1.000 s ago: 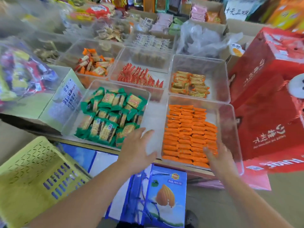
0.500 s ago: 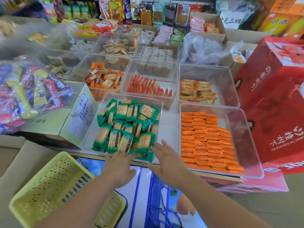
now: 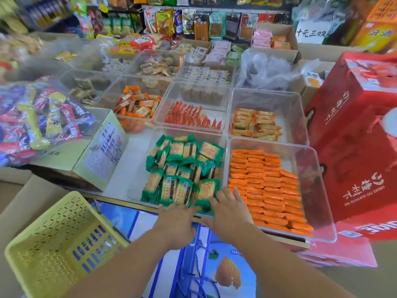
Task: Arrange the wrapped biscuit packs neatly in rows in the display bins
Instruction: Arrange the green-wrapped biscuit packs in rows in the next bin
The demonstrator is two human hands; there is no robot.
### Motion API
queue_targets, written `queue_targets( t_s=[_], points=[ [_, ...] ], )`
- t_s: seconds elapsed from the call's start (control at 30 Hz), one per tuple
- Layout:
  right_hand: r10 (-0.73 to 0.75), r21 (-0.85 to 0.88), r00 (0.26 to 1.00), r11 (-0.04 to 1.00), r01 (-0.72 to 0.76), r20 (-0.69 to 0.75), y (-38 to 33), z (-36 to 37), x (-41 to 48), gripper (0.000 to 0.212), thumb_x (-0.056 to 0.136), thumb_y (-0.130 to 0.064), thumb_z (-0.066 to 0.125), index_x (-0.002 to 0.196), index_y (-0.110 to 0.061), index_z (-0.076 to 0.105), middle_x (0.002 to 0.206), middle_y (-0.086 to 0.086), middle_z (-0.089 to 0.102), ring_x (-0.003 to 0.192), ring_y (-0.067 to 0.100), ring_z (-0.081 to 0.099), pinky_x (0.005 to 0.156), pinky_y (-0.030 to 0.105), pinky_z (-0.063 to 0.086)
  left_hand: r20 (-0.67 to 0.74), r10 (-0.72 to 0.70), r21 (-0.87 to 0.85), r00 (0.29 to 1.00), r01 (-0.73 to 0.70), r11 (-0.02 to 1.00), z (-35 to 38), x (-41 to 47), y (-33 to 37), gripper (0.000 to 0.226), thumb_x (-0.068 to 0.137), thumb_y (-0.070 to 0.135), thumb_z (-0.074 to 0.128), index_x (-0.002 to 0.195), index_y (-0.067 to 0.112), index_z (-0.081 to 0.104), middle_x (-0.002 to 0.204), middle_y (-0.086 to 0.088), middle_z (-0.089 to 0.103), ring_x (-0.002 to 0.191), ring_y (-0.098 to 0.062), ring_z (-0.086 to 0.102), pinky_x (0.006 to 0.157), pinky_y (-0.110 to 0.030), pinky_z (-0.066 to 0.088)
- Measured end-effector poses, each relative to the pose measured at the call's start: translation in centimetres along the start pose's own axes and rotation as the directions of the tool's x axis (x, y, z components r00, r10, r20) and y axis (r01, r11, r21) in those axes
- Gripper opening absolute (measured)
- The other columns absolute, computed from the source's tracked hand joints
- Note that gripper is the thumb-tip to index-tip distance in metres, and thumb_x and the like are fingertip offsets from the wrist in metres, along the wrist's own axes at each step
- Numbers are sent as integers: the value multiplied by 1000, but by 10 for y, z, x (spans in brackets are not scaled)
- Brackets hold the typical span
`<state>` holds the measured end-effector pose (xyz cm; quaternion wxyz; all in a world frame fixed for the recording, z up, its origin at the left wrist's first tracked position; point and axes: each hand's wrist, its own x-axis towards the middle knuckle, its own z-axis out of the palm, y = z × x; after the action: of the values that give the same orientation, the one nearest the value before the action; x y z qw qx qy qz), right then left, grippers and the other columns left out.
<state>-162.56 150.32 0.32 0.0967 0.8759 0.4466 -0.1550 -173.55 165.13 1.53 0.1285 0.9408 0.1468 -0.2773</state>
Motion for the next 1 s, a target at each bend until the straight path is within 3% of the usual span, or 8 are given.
queue_targets(
  t_s=[0.1,0.2,0.33,0.47,0.67,0.77,0.87,1.0],
  points=[
    [-3,23,1000,1000,3,15,2,-7,0,77,98,-69,21,155,-18,31,162,9,26,154,30,5,123,55,-2,-16,29,2,999,-29,1000,-5,-5,-6,64,96,39,50,155,32,28,157,-2,36,145,-26,29,120,-54,18],
    [17,50,1000,999,-17,8,0,-10,1,75,98,-69,22,152,-18,37,160,8,30,153,29,9,124,55,2,-112,45,-227,993,-69,971,-14,-12,-24,59,96,33,56,152,30,37,156,4,37,142,-20,34,114,-36,30],
    [36,69,999,997,-35,-7,-4,-7,1,74,98,-69,24,150,-19,39,158,8,30,153,29,9,124,54,4,-282,-138,-430,950,3,903,-30,-10,-58,62,93,31,62,151,21,40,154,-2,38,140,-23,37,109,-34,35],
    [103,94,995,990,-102,-6,-12,-7,7,71,97,-70,26,148,-22,43,156,8,33,152,29,10,125,51,1,-196,-264,-535,944,123,836,-43,14,-94,73,92,35,64,154,17,30,153,-11,37,136,-28,41,105,-35,38],
    [213,180,977,961,-211,9,-23,-13,13,65,97,-67,31,141,-24,52,147,3,42,149,25,17,126,47,2,-150,-337,-642,930,168,748,-41,50,-118,43,83,36,73,115,17,52,106,-1,58,86,-20,57,75,-34,50],
    [251,251,968,938,-238,-20,-26,-17,18,56,97,-64,37,134,-27,55,139,-1,46,140,25,29,124,44,16,-93,-349,-627,933,217,748,-34,64,-117,66,83,46,72,134,14,45,123,-7,56,106,-29,59,90,-40,52],
    [333,489,938,837,-247,-96,-15,-19,19,53,97,-60,45,138,-28,55,142,-7,44,133,19,37,115,36,34,-67,-396,-600,916,281,749,-28,75,-110,91,82,56,69,151,11,30,143,-13,49,124,-35,52,98,-41,47],
    [366,495,908,839,-227,-204,15,-19,28,47,98,-53,51,135,-25,60,138,-5,50,130,18,40,111,36,37,-57,-500,-577,864,380,723,-25,86,-99,104,77,65,68,155,13,23,147,-16,42,128,-40,48,101,-47,46]
  ],
)
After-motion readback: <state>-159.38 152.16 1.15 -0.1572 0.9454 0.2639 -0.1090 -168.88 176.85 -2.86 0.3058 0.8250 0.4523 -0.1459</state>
